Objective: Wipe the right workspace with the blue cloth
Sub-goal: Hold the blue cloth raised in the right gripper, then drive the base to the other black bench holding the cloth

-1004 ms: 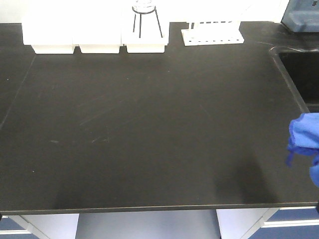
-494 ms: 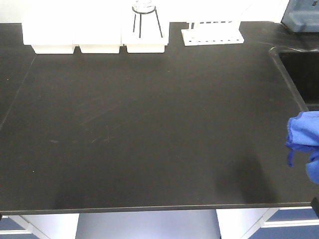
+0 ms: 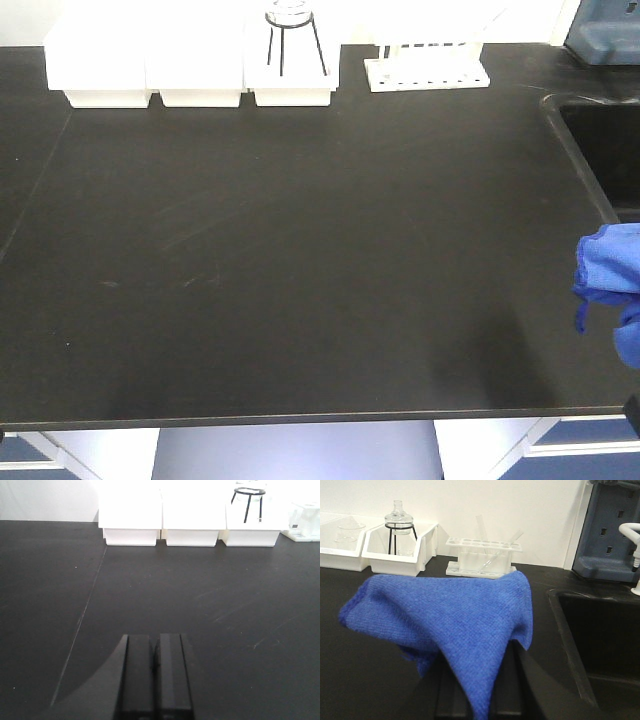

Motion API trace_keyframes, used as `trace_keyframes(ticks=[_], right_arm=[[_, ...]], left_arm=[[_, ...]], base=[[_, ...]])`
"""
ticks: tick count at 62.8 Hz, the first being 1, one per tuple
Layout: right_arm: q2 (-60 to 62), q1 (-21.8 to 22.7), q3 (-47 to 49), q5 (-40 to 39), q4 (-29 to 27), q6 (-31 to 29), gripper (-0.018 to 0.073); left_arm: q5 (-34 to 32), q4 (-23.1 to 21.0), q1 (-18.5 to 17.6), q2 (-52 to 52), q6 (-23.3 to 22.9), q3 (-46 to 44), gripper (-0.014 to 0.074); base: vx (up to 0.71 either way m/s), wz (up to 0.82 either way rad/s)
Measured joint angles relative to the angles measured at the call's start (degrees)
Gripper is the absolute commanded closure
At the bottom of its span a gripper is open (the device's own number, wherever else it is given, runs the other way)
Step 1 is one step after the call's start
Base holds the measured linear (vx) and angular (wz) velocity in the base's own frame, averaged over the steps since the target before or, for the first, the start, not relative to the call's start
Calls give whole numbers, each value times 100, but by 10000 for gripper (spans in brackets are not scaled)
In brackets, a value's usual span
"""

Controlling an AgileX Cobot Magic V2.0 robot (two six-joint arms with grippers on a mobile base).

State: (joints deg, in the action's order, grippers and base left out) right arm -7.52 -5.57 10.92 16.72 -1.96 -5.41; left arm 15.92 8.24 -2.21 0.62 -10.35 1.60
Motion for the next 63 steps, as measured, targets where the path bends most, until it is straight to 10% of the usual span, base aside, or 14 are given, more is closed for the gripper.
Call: trace_keyframes(ticks=[63], right_arm=[[0, 0, 0, 0, 0, -5, 561]], left_arm=[[0, 0, 0, 0, 0, 0, 602]], base=[[-10, -1]])
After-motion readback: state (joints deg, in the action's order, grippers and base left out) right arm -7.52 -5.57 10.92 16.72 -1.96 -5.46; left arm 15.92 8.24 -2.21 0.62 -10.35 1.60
